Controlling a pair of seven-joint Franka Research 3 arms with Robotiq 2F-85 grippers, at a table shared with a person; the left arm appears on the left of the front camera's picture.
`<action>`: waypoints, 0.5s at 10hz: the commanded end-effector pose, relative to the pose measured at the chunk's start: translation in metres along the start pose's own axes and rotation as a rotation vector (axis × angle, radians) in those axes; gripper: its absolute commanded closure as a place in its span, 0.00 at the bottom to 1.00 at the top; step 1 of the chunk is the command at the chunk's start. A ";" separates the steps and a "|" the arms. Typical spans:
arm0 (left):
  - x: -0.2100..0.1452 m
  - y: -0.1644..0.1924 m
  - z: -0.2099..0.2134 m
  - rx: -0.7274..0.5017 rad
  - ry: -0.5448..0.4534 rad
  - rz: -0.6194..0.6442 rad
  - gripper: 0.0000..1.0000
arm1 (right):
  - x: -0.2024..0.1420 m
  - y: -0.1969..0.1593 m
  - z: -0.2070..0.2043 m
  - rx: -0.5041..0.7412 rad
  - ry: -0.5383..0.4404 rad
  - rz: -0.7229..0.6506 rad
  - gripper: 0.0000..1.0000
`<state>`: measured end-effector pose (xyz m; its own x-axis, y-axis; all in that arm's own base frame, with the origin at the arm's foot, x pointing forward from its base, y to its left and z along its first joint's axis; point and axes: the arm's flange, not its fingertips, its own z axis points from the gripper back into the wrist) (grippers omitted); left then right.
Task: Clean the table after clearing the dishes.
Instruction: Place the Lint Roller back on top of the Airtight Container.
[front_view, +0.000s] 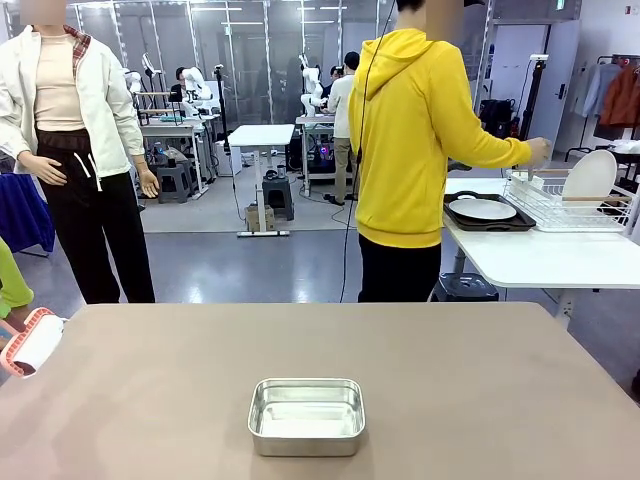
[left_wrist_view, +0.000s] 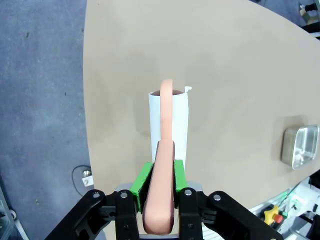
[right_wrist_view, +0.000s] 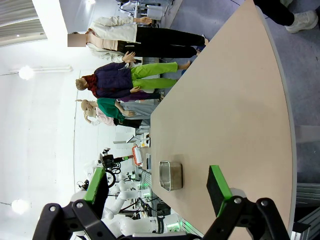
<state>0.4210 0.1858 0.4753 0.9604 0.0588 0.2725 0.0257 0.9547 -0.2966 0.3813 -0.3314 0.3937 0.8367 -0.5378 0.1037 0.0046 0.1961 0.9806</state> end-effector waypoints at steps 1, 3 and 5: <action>0.002 0.003 0.004 0.016 -0.004 -0.012 0.78 | -0.001 0.003 0.000 0.001 -0.002 0.006 0.00; 0.000 0.000 0.000 0.000 0.000 0.000 0.78 | -0.001 0.003 0.000 0.001 -0.002 0.006 0.00; 0.027 -0.029 0.017 -0.036 -0.033 -0.191 0.78 | -0.001 0.003 0.000 0.001 -0.002 0.006 0.00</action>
<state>0.4328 0.1692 0.4904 0.9497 -0.0321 0.3116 0.1215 0.9546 -0.2719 0.3813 -0.3313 0.3937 0.8368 -0.5376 0.1038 0.0044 0.1961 0.9806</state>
